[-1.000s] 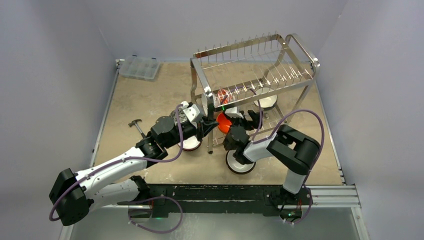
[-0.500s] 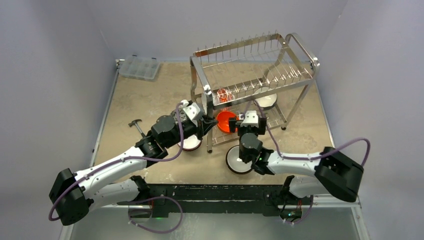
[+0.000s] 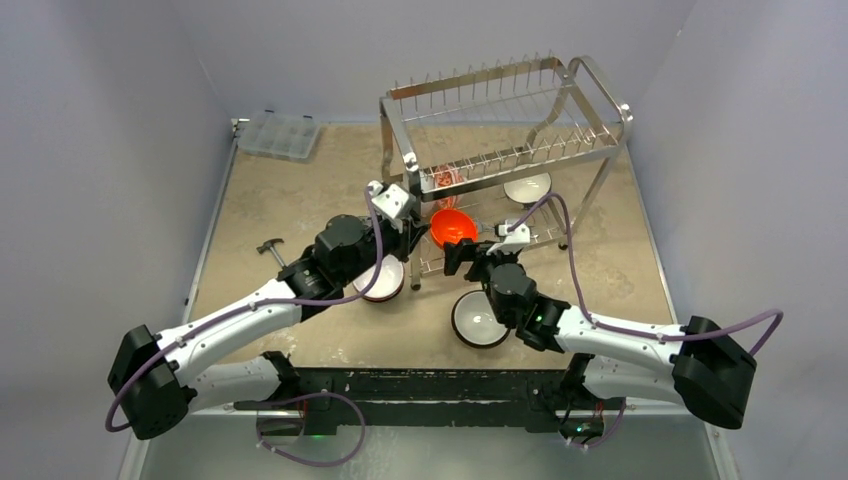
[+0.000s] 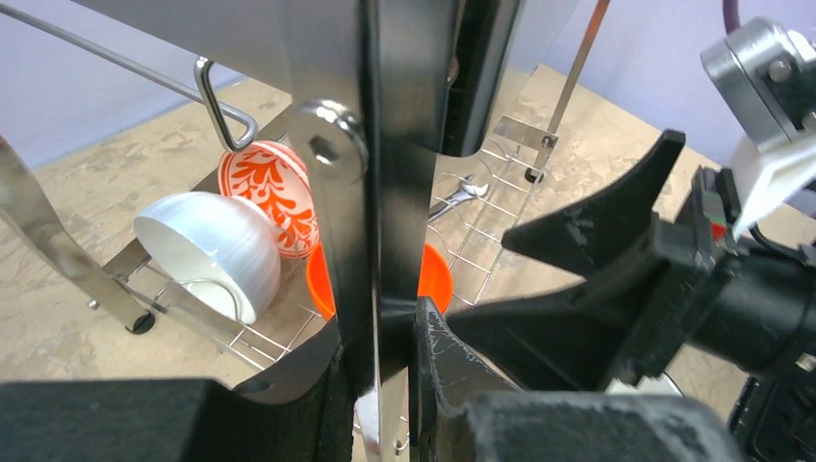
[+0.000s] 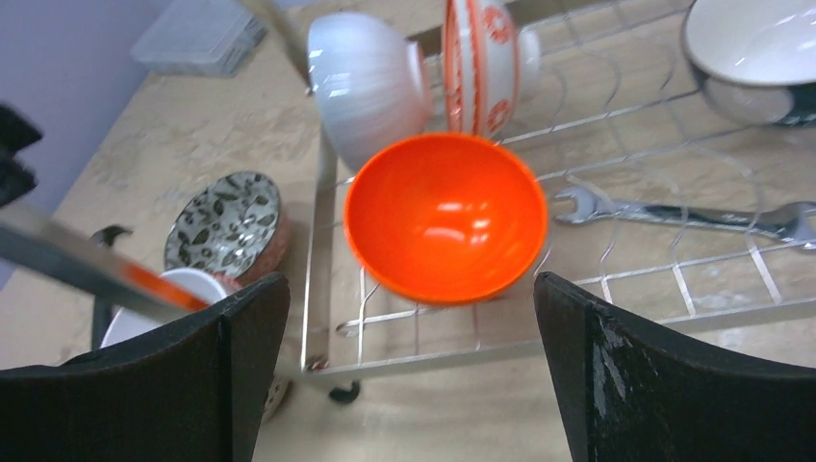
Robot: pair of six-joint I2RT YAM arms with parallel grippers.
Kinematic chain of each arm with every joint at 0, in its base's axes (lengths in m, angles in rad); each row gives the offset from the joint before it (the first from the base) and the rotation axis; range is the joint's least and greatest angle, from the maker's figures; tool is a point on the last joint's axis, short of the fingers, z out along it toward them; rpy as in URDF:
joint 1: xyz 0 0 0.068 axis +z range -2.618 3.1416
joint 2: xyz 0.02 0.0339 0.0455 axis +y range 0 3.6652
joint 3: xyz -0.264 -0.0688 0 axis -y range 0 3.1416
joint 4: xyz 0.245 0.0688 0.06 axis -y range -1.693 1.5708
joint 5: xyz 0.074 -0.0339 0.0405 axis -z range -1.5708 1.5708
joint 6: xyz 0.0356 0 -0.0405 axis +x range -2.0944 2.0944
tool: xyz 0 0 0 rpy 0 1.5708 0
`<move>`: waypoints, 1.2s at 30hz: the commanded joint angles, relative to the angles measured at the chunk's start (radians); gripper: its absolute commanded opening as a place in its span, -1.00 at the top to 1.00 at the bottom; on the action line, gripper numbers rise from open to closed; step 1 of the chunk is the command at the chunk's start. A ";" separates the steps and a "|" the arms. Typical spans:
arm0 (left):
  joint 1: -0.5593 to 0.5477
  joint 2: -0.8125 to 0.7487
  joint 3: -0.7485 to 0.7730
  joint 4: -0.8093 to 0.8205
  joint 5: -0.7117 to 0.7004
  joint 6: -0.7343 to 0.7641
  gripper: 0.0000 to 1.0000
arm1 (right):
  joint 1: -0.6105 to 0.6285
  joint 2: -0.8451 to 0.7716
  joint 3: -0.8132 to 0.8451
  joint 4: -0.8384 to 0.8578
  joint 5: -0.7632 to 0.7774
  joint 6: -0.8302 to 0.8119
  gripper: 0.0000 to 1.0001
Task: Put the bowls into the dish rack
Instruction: Adjust the dish rack at the center of the board, then pick up the bowl from the dish rack.
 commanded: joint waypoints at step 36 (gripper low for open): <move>0.152 -0.031 0.072 -0.117 0.036 -0.068 1.00 | -0.393 0.381 0.309 -0.315 -0.571 0.633 0.40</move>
